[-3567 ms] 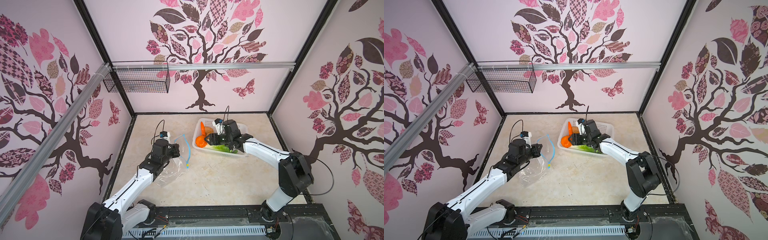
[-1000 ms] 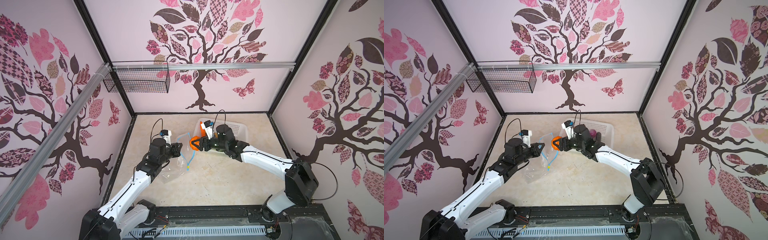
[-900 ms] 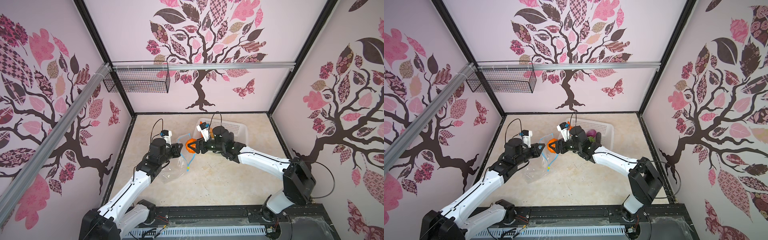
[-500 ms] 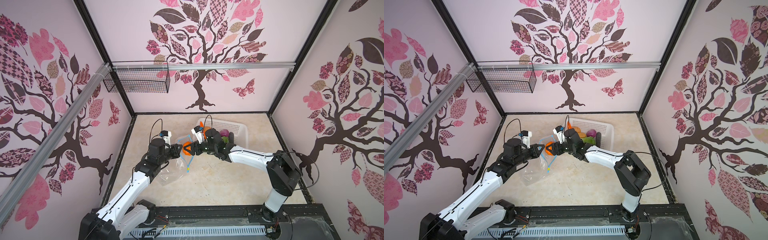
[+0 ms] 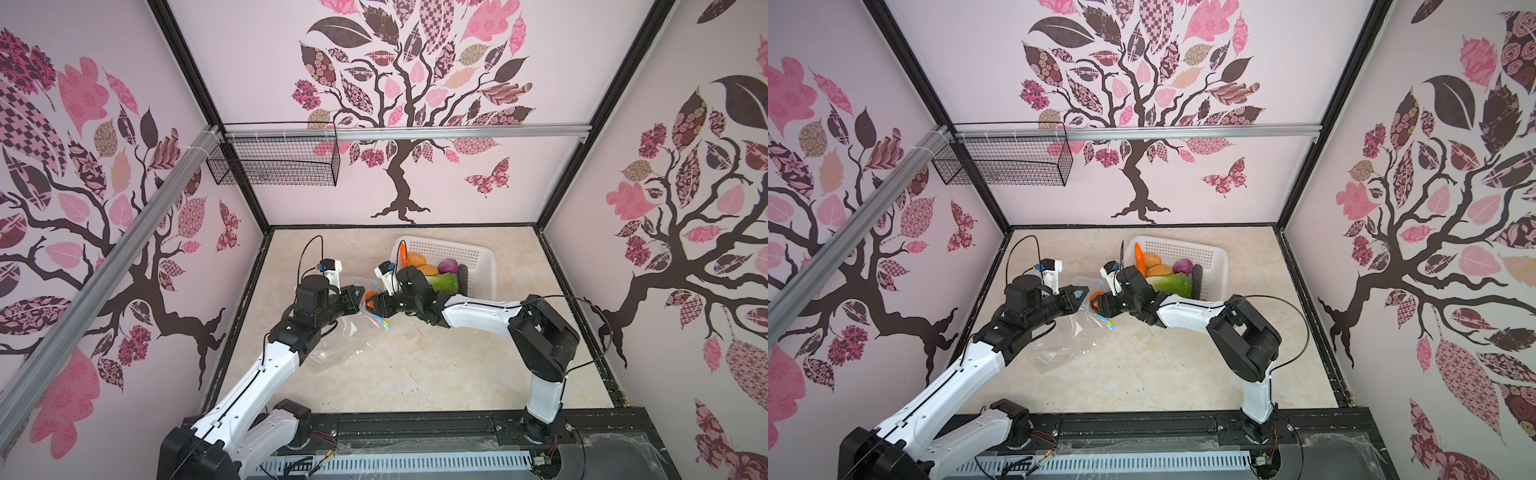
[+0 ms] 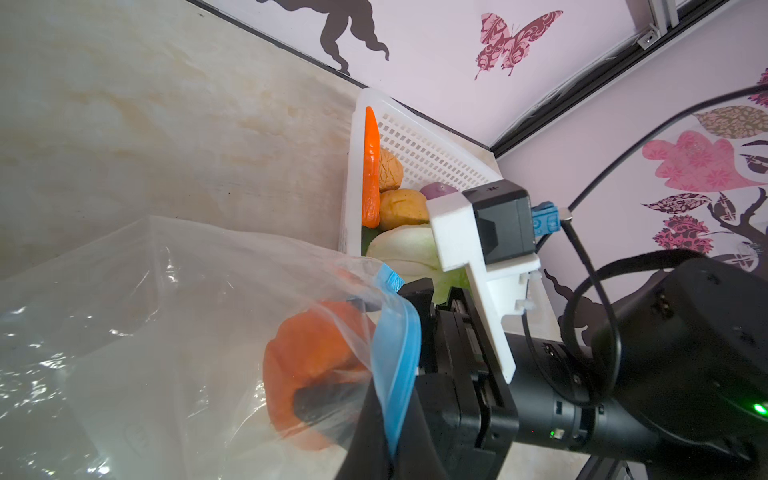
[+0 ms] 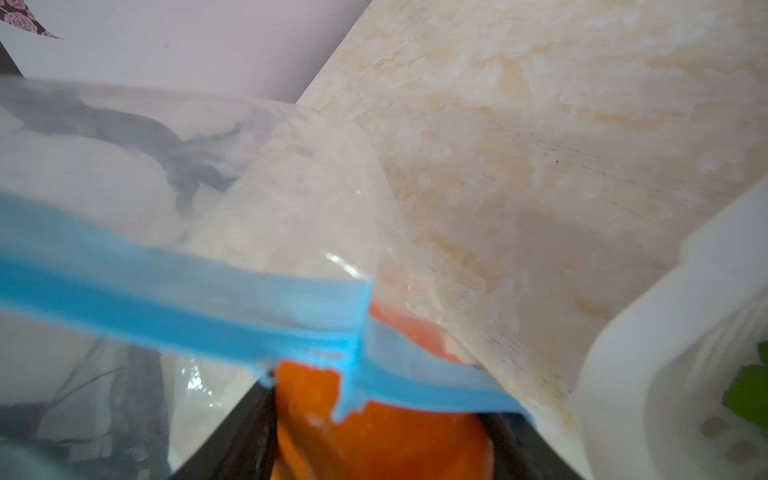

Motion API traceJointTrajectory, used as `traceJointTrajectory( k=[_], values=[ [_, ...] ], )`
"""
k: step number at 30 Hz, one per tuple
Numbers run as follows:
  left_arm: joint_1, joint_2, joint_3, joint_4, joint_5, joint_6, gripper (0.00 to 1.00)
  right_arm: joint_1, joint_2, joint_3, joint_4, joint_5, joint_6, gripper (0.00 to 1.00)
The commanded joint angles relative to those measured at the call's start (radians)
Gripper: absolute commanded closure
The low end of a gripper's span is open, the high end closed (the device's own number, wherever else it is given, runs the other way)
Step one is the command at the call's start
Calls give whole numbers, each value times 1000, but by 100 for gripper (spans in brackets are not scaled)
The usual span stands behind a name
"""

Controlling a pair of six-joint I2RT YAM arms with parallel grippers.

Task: Place the food in the zip-top bag and seal the zipper
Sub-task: 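Carry the orange pepper into the open bag held by the left gripper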

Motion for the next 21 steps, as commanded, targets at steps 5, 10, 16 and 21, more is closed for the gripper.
traceJointTrajectory(
  k=[5, 10, 16, 21],
  values=[
    [7, -3, 17, 23, -36, 9, 100, 5, -91, 9, -28, -1, -23, 21],
    [10, 2, 14, 25, -48, 12, 100, 3, -152, -5, -37, -37, -21, 14],
    [12, 4, 8, 28, -50, 12, 100, 1, -220, -28, -50, -18, -31, 13],
    [15, 0, 6, 30, -50, 11, 100, -19, -257, -53, -81, 66, -52, 19]
  ],
)
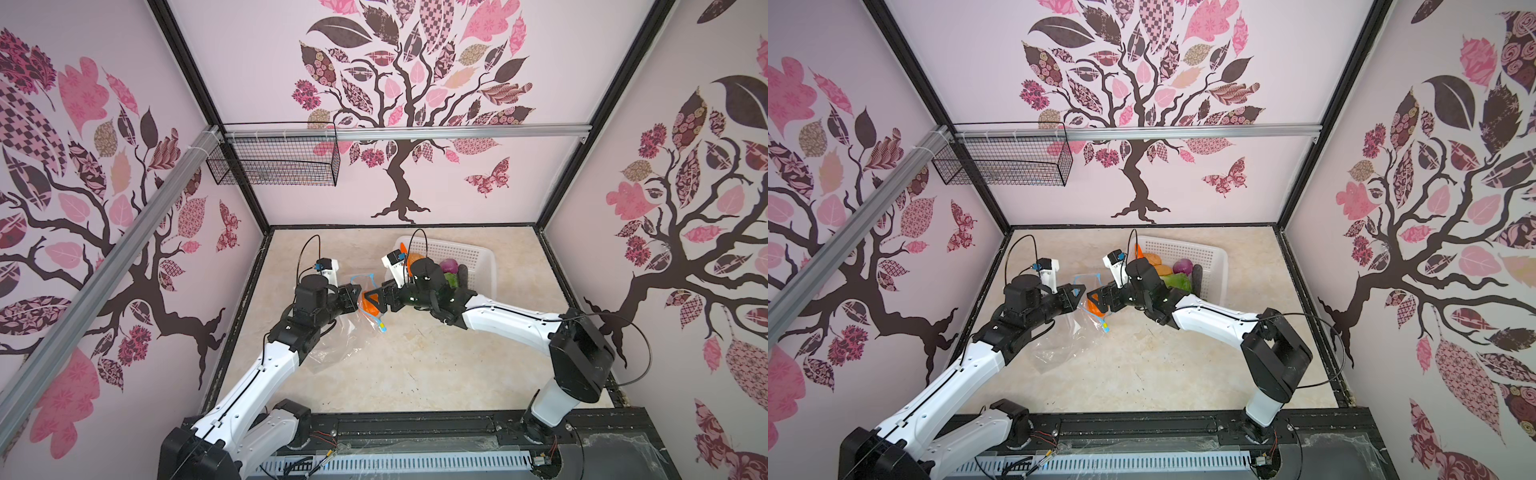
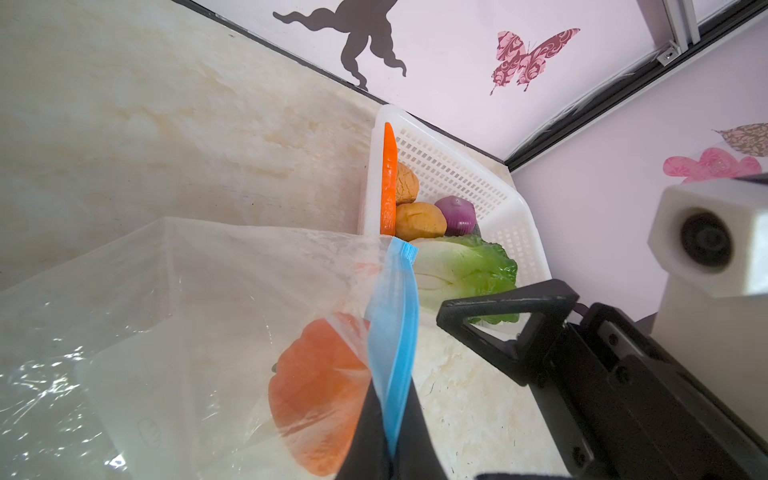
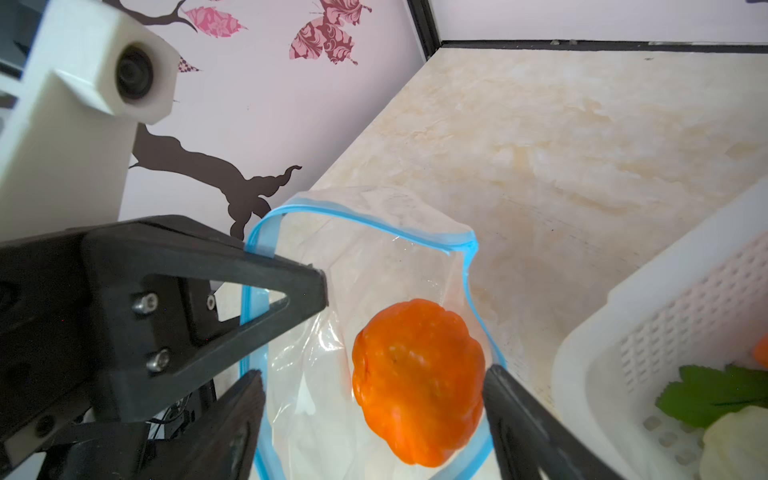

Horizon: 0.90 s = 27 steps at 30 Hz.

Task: Place the food in the zip-top bag and seal the zipper
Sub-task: 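Carry the orange pepper into the open bag held by the left gripper, then open the right gripper inside the bag to drop the pepper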

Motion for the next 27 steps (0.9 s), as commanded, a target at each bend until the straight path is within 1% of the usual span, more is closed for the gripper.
traceJointTrajectory(
  k=[1, 5, 9, 15, 23, 27],
  values=[
    [5, -5, 7, 26, -6, 11, 100, -22, -44, -19, -46, 64, -26, 22],
    [5, -13, 4, 26, -4, 11, 100, -69, -32, -58, -56, 47, -13, 36],
    [5, -19, 6, 28, 2, 10, 100, -73, -14, -87, -58, 12, -9, 42],
    [5, -27, 10, 28, 12, 8, 100, -69, 31, -110, -21, -28, 36, 44],
    [6, -55, 21, 25, 25, 10, 100, -50, 128, -64, 23, -56, 68, 43],
    [6, -58, 19, 18, 18, 4, 100, -50, 153, -52, 63, -80, 91, 44]
  ],
)
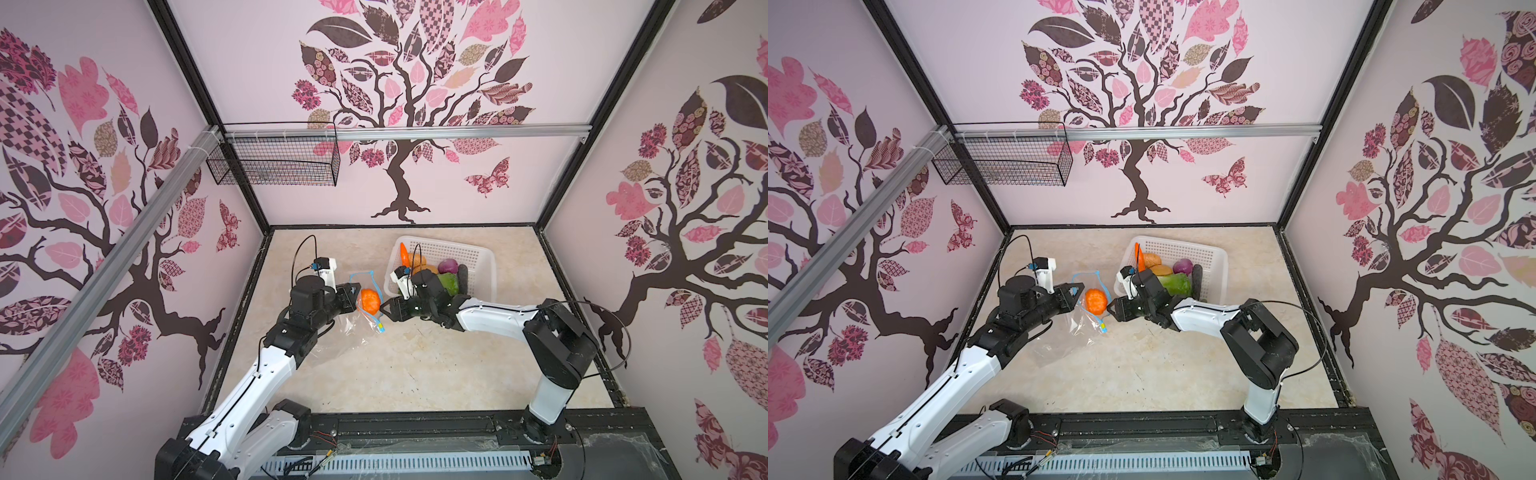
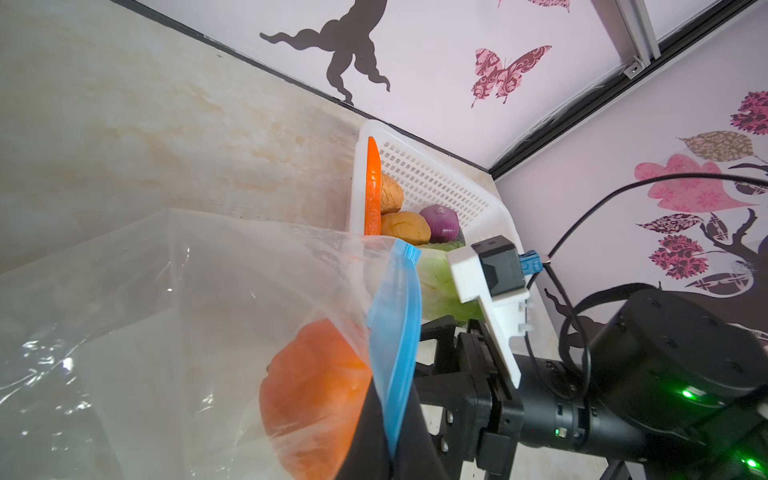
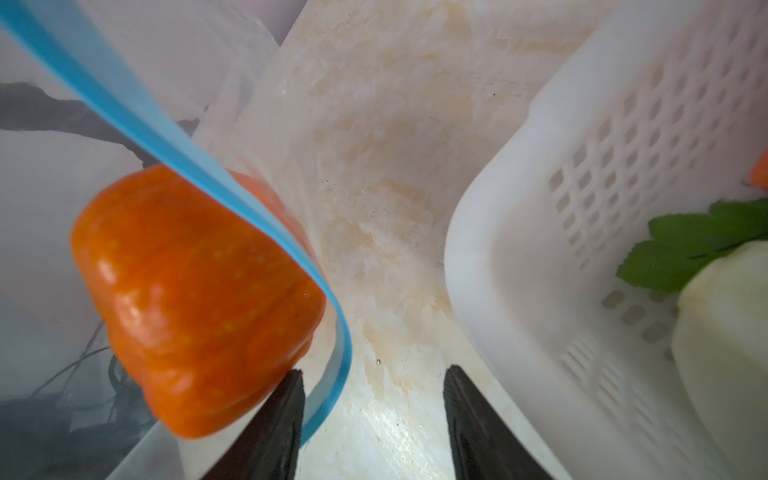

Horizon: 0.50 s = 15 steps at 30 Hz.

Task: Place the food in the zip-top bag and seal the zipper
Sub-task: 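Open the right gripper inside the bag to drop the pepper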

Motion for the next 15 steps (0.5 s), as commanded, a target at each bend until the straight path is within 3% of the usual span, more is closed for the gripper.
traceJointTrajectory(
  k=[1, 6, 9, 11, 15],
  values=[
    [4, -13, 17, 16, -2, 1, 100, 4, 34, 56, 54, -37, 31, 44],
    [5, -9, 13, 20, -17, -8, 100, 4, 58, 71, 85, -65, 52, 51],
    [4, -8, 14, 14, -28, -3, 100, 4, 68, 78, 99, -85, 66, 75],
    [5, -9, 13, 7, -44, 6, 100, 4, 65, 77, 107, -93, 72, 100],
    [5, -8, 16, -29, -112, 36, 100, 4, 27, 78, 78, -72, 52, 100]
  ],
)
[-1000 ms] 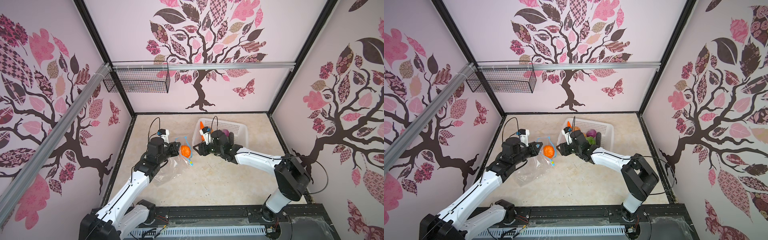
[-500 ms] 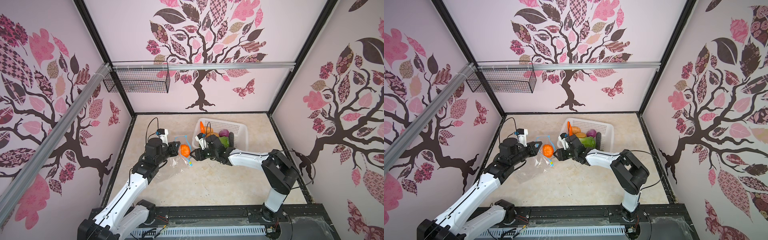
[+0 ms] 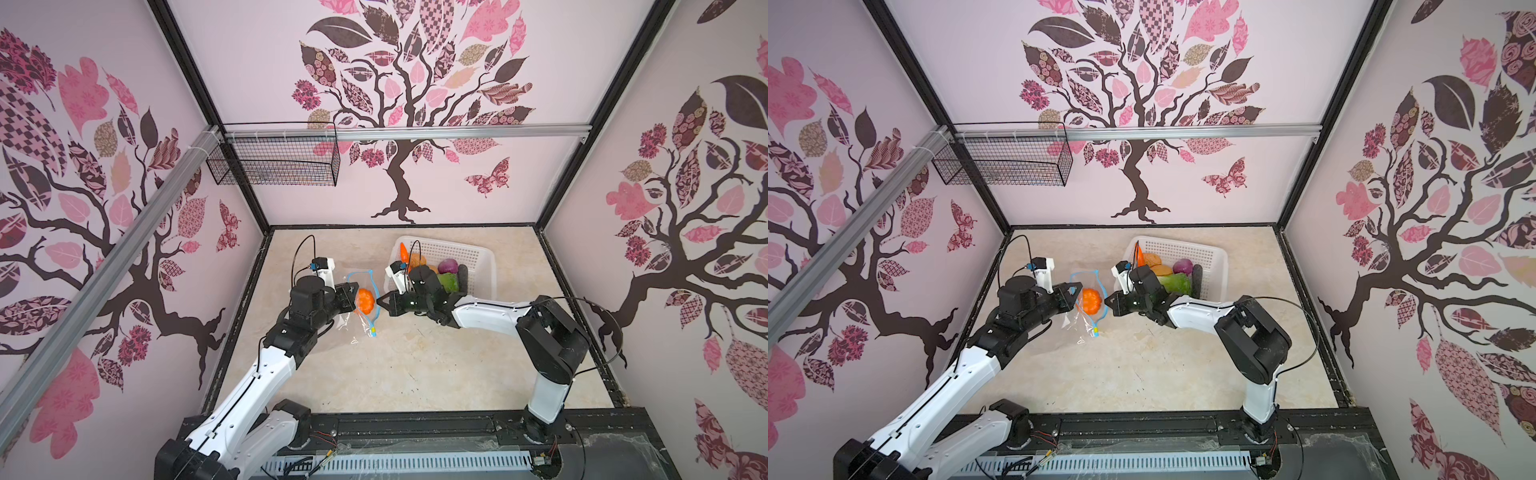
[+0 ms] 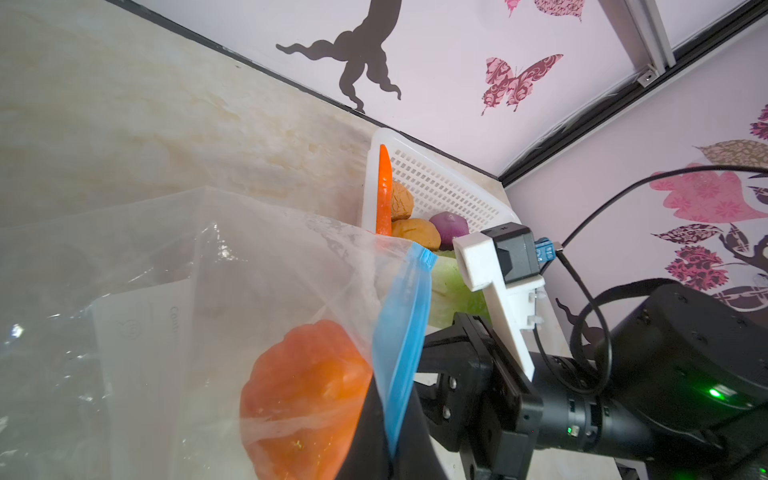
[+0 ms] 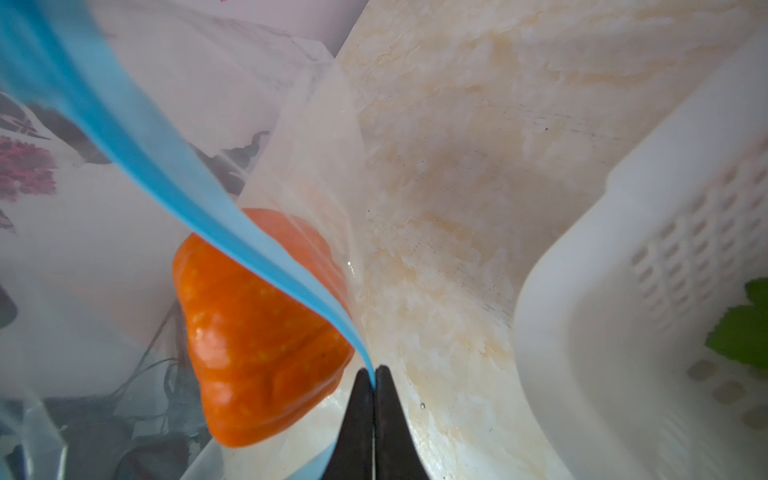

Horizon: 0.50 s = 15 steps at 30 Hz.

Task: Place the food in the zip-top bag and seal the zipper
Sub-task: 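Open the right gripper inside the bag to drop the pepper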

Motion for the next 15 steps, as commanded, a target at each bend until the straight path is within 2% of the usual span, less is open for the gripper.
traceJointTrajectory(
  k=[1, 6, 10, 15],
  values=[
    [5, -7, 18, -33, -85, 38, 100, 3, -29, 30, -24, 14, -22, 100],
    [6, 2, 13, -62, -177, 44, 100, 3, -134, 17, -92, 100, -79, 100],
    [6, 11, 14, -63, -194, 47, 100, 4, -203, 11, -128, 153, -113, 100],
    [6, -9, 28, -64, -192, 56, 100, 3, -244, 10, -119, 161, -123, 100]
  ],
)
